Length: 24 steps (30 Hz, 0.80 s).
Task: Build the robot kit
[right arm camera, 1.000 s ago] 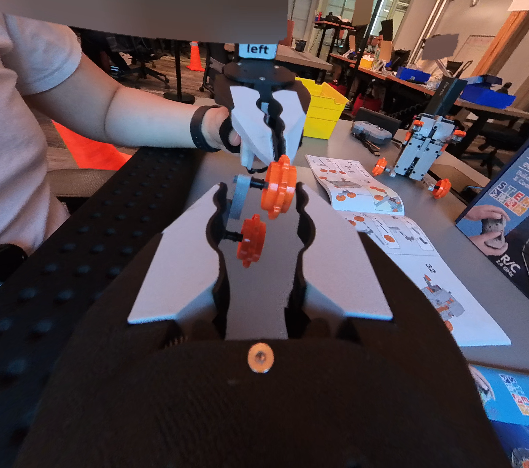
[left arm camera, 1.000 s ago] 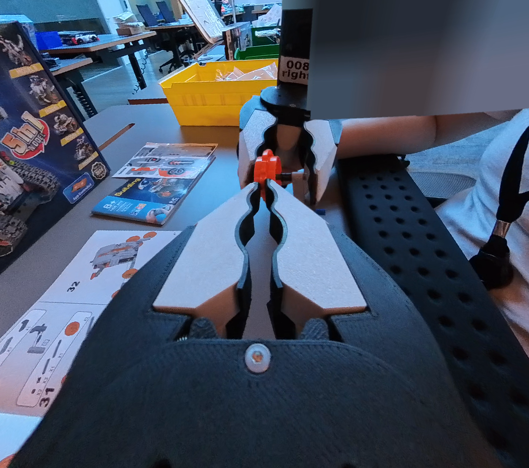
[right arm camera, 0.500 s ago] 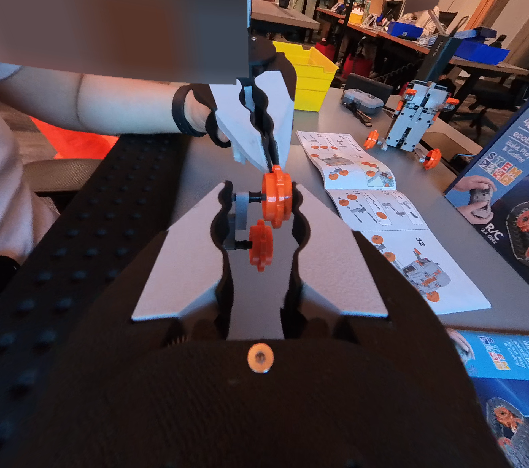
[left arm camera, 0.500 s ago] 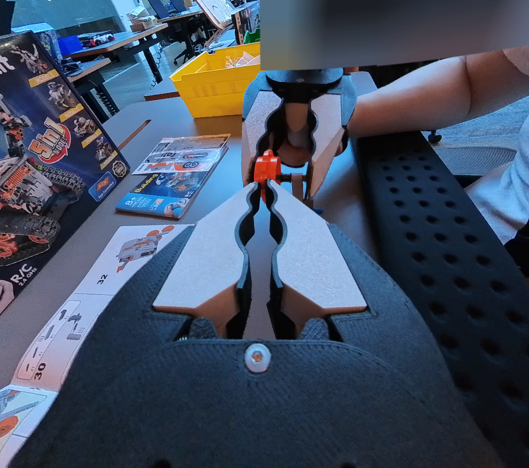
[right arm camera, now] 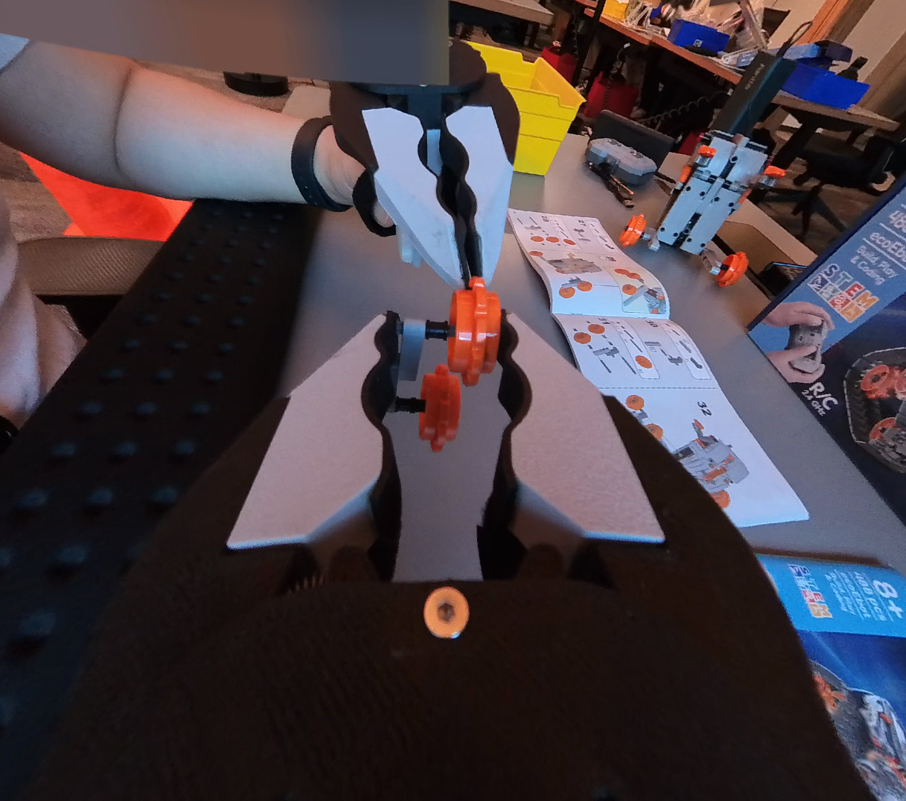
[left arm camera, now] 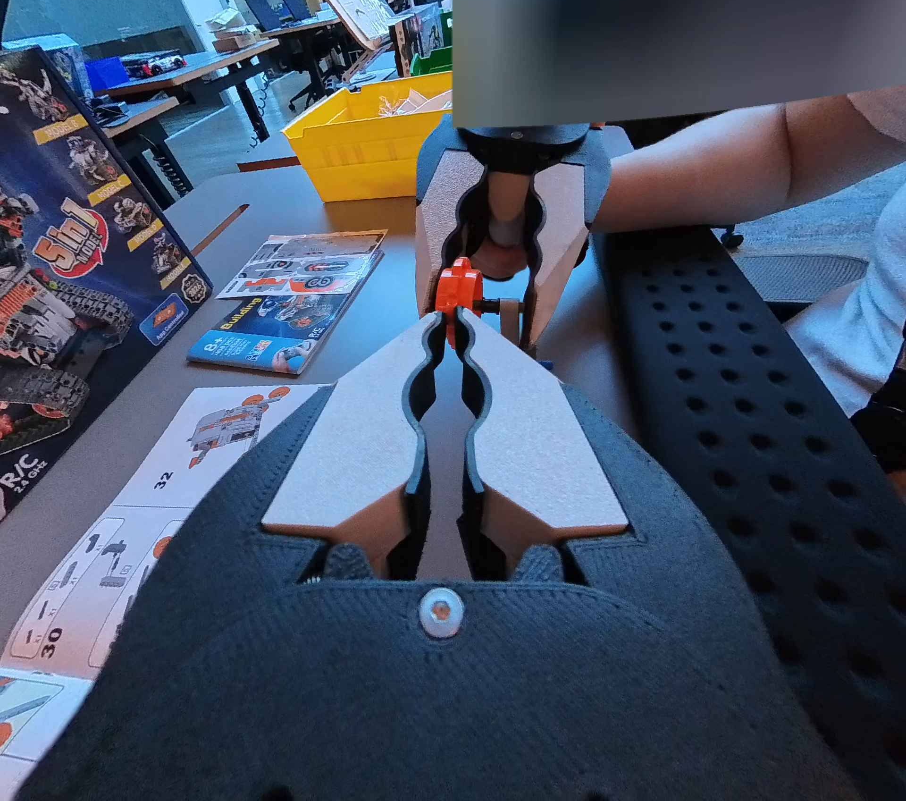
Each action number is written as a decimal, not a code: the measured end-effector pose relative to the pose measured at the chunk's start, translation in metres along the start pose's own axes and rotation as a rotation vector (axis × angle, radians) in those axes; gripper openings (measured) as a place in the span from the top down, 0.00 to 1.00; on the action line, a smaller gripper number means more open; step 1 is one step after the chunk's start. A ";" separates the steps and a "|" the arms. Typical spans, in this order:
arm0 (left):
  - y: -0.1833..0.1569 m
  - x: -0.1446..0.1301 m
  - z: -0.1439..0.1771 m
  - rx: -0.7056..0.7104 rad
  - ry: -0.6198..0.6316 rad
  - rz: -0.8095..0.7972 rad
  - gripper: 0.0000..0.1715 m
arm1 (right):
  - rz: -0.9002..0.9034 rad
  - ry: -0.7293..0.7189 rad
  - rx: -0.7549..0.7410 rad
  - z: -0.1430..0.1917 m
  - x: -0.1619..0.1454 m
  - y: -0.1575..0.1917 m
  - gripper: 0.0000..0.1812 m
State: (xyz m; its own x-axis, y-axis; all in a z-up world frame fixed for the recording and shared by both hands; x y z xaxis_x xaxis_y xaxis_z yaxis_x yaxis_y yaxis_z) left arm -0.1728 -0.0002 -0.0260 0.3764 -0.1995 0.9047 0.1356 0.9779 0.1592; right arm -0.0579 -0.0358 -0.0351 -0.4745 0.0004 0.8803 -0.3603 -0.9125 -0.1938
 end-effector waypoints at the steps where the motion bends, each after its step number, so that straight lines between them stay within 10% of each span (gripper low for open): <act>1: 0.000 0.000 0.000 0.002 0.001 -0.001 1.00 | 0.017 0.008 -0.016 0.000 0.000 0.001 0.79; 13: 0.001 -0.002 0.000 -0.021 0.000 0.026 1.00 | 0.000 0.020 -0.007 -0.002 -0.001 0.001 0.79; 16: 0.002 0.005 0.003 -0.067 -0.091 0.104 0.74 | -0.011 0.014 -0.009 -0.001 -0.001 -0.001 0.79; 24: -0.012 0.003 -0.016 0.005 0.005 0.005 0.68 | -0.047 0.018 -0.023 -0.001 -0.003 -0.004 0.80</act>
State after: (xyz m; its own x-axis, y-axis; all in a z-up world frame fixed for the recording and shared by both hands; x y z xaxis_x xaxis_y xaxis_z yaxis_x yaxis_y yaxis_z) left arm -0.1588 -0.0131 -0.0318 0.3819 -0.1950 0.9034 0.1291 0.9792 0.1568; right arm -0.0558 -0.0313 -0.0377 -0.4712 0.0503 0.8806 -0.4007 -0.9016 -0.1629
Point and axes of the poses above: each gripper's, where its closed fingertips meet, z back along the fingers, x out of its top, y = z × x across the jaws, the point moved 7 cm from there along z, back along the fingers, and after that the axes turned 12 degrees about y, right-handed, at the moved point
